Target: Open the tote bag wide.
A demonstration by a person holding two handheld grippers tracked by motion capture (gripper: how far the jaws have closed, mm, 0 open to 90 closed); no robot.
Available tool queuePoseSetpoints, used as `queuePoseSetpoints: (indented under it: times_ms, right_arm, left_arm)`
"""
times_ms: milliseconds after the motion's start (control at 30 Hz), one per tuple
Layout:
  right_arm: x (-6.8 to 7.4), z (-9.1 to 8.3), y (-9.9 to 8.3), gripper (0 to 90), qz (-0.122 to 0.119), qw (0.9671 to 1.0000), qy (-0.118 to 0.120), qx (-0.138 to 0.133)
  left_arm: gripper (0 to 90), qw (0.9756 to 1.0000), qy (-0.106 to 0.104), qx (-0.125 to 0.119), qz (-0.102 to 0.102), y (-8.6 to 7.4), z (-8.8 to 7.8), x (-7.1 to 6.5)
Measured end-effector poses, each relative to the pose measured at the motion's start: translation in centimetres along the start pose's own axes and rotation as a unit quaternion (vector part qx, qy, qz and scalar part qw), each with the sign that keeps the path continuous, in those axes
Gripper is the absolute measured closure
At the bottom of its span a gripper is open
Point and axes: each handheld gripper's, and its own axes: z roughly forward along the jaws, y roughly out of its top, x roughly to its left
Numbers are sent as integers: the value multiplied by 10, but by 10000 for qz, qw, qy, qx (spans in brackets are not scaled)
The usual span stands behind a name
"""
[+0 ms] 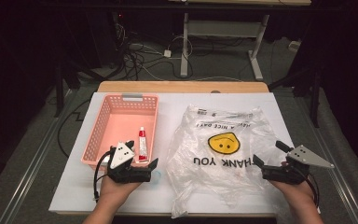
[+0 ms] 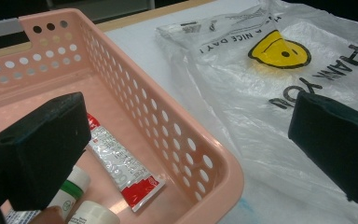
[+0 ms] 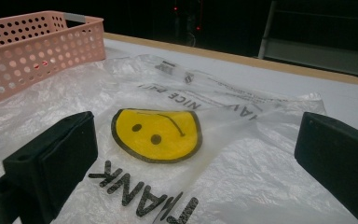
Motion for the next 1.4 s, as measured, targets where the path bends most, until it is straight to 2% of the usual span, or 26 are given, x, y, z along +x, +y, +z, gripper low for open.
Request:
queuePoseSetpoints:
  times_ms: [400,733,867,1033,1133,1200,1233,1267,1300,1400]
  right_arm:
    - [0,-4,-1,0,-3,10000,-42,90]
    - [-13,-8,-1,33,47,9996,-179,233]
    - [-22,-9,-5,80,185,9986,-273,409]
    - [-27,-11,-8,94,232,9978,-368,506]
    - [-30,-15,-10,110,305,9971,-437,536]
    - [-32,-15,-10,111,351,9970,-448,531]
    - [-37,-17,-11,119,451,9957,-533,605]
    - [-38,-17,-11,122,475,9953,-559,637]
    - [-38,-17,-11,122,475,9953,-559,637]
    - [-41,-21,-17,129,364,9921,-592,1048]
  left_arm:
    - [0,10000,-45,-62,3,3,-1,0]
    - [0,10000,-41,12,27,4,-1,0]
    - [0,9993,-273,230,-99,5,2,4]
    - [0,9996,-133,92,238,8,-2,-3]
    - [0,9996,-194,124,155,10,-3,-3]
    - [0,9997,-186,188,-4,10,-3,0]
    - [0,9996,-223,186,-36,11,-2,1]
    - [0,9993,-211,288,98,13,0,2]
    - [0,9993,-211,288,98,13,0,2]
    - [0,9990,-267,338,93,11,0,4]
